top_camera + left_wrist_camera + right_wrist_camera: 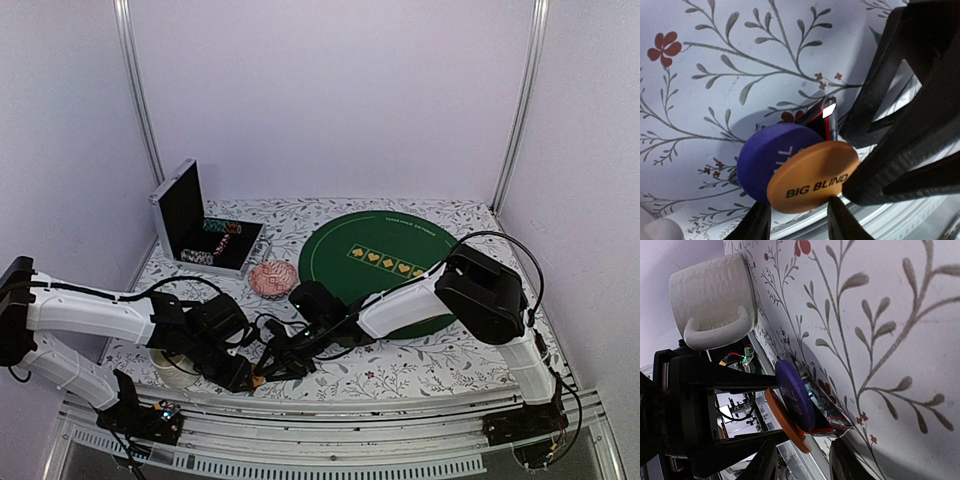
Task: Distribute texas hold em gaming equipment
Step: Pick up the big blind button from the center of the board.
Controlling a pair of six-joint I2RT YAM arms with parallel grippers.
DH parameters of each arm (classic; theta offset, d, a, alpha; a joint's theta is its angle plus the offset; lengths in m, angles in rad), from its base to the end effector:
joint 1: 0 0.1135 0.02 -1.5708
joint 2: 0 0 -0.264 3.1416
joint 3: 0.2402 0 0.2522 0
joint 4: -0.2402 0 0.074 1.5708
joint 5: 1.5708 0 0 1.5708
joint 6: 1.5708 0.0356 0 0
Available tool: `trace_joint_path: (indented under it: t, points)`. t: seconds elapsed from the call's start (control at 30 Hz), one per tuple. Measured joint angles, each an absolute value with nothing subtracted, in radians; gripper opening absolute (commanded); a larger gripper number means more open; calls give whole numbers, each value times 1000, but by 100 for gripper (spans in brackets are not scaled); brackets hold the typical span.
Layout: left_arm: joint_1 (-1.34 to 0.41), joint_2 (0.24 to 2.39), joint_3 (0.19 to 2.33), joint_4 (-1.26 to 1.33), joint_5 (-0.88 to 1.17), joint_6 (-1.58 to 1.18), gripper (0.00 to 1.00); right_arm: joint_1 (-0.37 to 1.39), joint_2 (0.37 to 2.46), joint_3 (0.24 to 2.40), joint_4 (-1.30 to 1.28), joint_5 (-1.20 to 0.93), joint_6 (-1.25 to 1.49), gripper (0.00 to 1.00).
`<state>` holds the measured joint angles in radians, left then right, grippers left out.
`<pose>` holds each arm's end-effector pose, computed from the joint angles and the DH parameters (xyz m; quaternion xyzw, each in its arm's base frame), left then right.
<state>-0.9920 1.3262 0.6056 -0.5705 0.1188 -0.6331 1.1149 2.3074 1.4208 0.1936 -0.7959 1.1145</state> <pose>0.1113 -0.1780 0.1480 0.1846 0.9711 -0.1415 0.0530 0.1862 0.4375 0.0940 0.1648 -0.8345 -0.5062 0.1424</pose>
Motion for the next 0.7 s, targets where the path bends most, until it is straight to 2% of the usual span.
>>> trace_joint_path:
  t: [0.3,0.5,0.6,0.7]
  points:
    - [-992,1333,606,-521,123,-612,41,1114,2308,1421,191,-795,1119,34]
    - [-989,1332,606,-504,128,-594,42,1114,2308,1421,195,-794,1132,20]
    - [-989,1332,605,-499,131,-591,42,1114,2308,1418,209,-793,1141,6]
    - [-987,1319,605,-501,140,-590,42,1111,2308,1396,254,-796,1146,3]
